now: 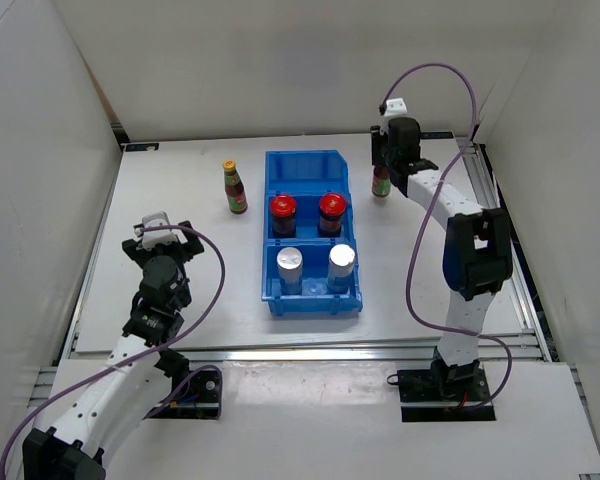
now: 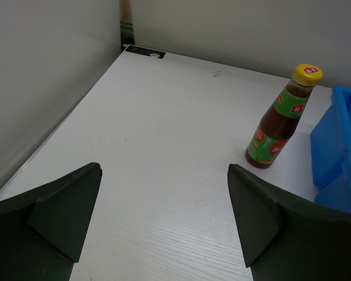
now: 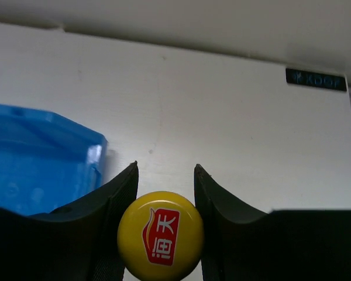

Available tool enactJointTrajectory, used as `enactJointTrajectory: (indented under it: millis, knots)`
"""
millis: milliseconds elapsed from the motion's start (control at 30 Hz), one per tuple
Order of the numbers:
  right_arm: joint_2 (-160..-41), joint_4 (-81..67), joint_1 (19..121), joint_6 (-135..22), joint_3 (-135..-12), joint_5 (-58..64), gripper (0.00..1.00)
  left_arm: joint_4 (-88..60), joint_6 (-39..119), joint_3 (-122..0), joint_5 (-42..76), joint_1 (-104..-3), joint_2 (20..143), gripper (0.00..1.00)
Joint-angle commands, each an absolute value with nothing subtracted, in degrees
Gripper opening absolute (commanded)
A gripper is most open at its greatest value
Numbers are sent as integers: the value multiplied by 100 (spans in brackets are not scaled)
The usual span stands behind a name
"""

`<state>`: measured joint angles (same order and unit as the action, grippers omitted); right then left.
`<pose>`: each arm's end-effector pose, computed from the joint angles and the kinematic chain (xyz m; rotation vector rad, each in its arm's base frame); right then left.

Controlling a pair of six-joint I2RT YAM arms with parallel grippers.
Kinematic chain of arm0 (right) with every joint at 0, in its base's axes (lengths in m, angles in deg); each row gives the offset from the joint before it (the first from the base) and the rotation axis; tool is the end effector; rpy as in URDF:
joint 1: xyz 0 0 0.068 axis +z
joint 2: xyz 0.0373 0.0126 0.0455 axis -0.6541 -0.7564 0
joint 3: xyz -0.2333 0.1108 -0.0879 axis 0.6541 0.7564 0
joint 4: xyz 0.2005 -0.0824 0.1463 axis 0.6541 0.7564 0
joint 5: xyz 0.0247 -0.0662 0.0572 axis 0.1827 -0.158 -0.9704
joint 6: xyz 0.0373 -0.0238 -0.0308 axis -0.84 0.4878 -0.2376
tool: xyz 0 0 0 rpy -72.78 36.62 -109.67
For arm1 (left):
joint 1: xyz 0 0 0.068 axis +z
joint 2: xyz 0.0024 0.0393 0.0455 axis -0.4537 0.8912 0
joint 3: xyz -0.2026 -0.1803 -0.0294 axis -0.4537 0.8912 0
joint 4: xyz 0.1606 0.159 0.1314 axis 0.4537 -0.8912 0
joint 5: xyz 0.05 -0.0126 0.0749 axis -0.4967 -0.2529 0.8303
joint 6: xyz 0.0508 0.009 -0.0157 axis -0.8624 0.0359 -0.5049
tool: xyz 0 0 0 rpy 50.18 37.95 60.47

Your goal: Organize the condiment bottles

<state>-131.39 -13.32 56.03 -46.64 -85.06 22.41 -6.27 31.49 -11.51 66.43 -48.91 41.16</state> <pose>0.4548 0.1157 0.2753 -0.1570 1.8892 -0.0537 0.1533 -0.0363 0.2681 -0.2910 1.5763 0.2447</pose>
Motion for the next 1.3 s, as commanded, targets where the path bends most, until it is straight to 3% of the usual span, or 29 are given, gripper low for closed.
enactJointTrajectory:
  millis: [0,500,1200,1267]
  knots:
    - [-12509,-1800,5930,-4400,-9532,2174,0,-489,3125,-1081,6591,-4913,4014,100]
    - [-13590,-1200,6775,-4628,-11132,1682,0,-384,3125,-1028,6591,-4913,3962,100]
    - [-14153,-1772,6836,-5199,-10025,1761,0,-331,3125,-975,6591,-4913,3909,100]
    - [-14153,-1719,6784,-5200,-9973,1708,7,-331,3125,-975,6591,-4913,3909,100]
